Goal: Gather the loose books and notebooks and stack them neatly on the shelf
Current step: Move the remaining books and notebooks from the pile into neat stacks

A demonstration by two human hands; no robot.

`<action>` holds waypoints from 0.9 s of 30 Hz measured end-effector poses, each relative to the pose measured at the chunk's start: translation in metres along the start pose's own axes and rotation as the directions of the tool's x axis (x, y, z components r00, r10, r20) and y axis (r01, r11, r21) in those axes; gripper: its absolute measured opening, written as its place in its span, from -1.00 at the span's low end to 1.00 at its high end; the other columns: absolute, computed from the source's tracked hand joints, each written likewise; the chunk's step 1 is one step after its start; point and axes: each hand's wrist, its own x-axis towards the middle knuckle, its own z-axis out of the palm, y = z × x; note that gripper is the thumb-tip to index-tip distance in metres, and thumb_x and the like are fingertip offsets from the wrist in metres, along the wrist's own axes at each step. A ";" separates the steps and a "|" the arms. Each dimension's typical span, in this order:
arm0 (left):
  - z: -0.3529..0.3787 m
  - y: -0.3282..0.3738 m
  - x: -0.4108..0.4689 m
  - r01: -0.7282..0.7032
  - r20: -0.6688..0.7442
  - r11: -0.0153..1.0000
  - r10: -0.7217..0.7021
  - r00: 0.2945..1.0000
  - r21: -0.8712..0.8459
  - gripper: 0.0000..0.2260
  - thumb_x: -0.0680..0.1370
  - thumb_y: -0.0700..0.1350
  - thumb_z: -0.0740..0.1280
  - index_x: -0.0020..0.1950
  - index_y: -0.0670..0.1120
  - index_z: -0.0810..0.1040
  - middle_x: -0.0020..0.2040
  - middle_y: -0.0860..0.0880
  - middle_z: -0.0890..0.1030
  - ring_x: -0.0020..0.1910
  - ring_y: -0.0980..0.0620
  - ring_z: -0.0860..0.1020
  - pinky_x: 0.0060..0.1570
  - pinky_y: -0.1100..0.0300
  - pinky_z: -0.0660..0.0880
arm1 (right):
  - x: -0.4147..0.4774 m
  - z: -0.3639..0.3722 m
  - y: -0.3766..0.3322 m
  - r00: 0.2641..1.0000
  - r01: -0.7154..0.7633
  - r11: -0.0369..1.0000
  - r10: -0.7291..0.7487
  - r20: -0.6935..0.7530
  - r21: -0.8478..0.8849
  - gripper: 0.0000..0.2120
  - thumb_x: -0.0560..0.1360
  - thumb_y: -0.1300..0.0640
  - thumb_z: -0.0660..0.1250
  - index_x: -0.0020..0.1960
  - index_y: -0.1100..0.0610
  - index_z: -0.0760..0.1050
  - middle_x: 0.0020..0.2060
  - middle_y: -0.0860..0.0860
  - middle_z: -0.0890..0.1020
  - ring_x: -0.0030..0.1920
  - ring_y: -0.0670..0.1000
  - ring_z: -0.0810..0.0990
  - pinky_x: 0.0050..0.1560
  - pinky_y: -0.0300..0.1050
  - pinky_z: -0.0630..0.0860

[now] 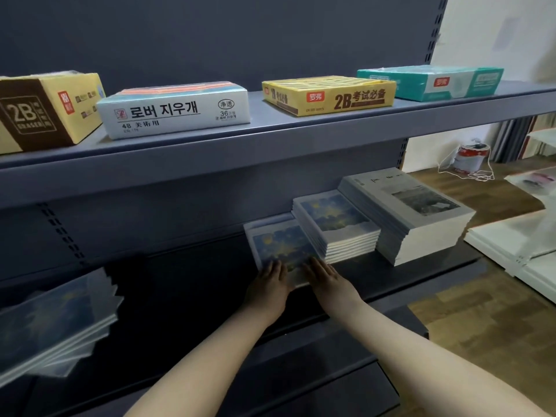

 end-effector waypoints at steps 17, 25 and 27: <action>0.004 -0.007 0.031 0.083 -0.009 0.995 -0.084 0.996 -0.059 -0.52 0.65 -0.19 0.01 0.53 -0.26 -0.05 0.55 -0.20 -0.02 0.53 -0.14 -0.06 0.49 0.07 -0.11 | 0.049 -0.011 -0.001 0.950 -0.170 0.985 0.167 0.265 -0.012 -0.55 0.64 0.23 -0.04 0.52 0.14 0.07 0.51 0.12 0.10 0.50 0.10 0.09 0.43 -0.05 0.14; 0.001 -0.014 0.039 0.073 -0.014 0.993 -0.074 0.997 -0.091 -0.53 0.66 -0.15 0.03 0.53 -0.24 -0.01 0.55 -0.18 0.00 0.53 -0.13 -0.04 0.47 0.11 -0.11 | 0.056 -0.001 0.000 0.961 -0.172 0.985 0.167 0.218 0.003 -0.57 0.61 0.28 -0.01 0.48 0.19 0.15 0.45 0.14 0.22 0.46 0.10 0.20 0.37 -0.04 0.23; 0.001 -0.015 0.041 0.075 0.005 0.993 -0.075 0.997 -0.086 -0.52 0.66 -0.14 0.03 0.53 -0.25 -0.02 0.55 -0.19 0.00 0.53 -0.13 -0.03 0.48 0.10 -0.11 | 0.058 0.000 0.000 0.962 -0.184 0.983 0.176 0.209 0.022 -0.57 0.60 0.30 0.00 0.47 0.23 0.19 0.43 0.18 0.26 0.45 0.13 0.23 0.36 -0.01 0.27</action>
